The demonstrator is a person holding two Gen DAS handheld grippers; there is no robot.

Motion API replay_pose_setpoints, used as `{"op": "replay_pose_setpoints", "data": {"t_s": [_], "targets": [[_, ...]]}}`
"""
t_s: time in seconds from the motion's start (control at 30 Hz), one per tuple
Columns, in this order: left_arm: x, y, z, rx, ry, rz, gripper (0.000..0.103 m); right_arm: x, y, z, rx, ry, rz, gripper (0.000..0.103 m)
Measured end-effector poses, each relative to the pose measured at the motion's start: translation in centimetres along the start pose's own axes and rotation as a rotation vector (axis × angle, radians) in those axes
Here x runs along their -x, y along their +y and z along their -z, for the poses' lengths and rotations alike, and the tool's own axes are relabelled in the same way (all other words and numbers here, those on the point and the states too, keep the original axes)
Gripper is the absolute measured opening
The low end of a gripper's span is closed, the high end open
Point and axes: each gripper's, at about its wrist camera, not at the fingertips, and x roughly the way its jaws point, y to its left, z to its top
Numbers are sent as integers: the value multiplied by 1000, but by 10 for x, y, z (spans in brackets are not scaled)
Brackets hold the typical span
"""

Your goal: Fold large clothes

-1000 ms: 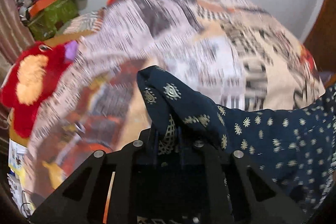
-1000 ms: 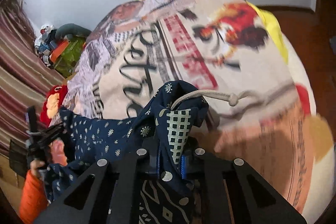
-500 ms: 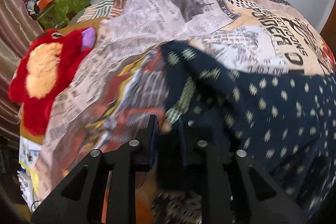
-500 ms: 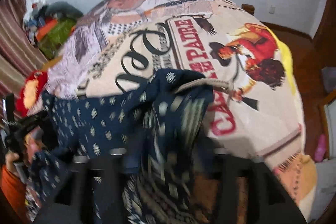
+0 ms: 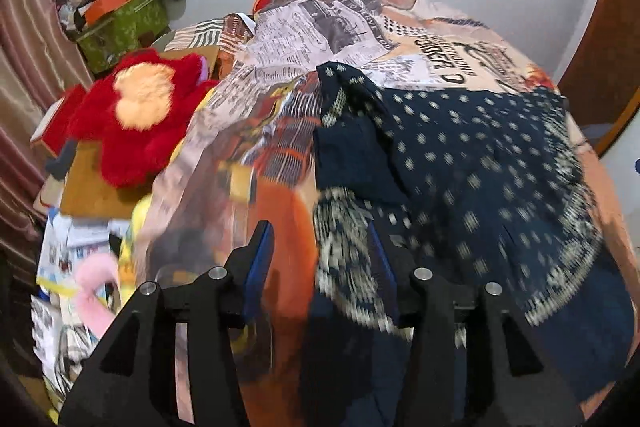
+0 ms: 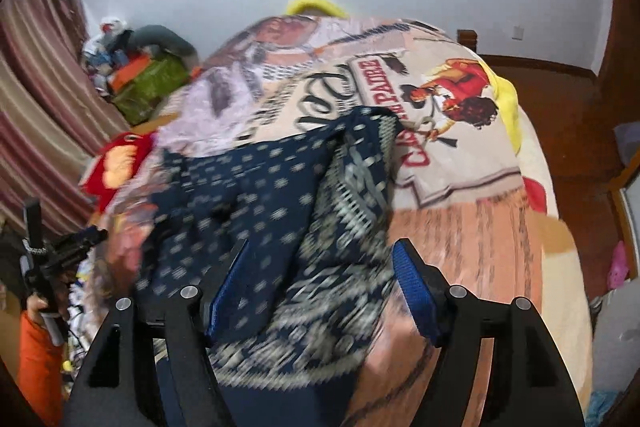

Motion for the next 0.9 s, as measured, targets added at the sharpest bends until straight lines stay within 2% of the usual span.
{"op": "replay_pose_setpoints", "data": {"t_s": [0.23,0.53,0.57,0.63,0.7,0.8,0.9], "targets": [[40,10,66,56,5,49,58,43,31,60,47,-18,-32,72],[8,19,154,164,175,96,59,32,47,162,46,116,-15,73],[4,20,161,182,191,107,59,30,48,168,45,125,-14,73],[-4,21,174,230,221,153,59,36,55,182,92,70,22,73],[-14,18,184,271,251,188,59,39,61,187,124,65,30,73],[-27,13,192,292,277,193,59,41,70,192,150,60,5,73],[-40,10,198,326,298,204,59,37,77,193,181,62,16,73]]}}
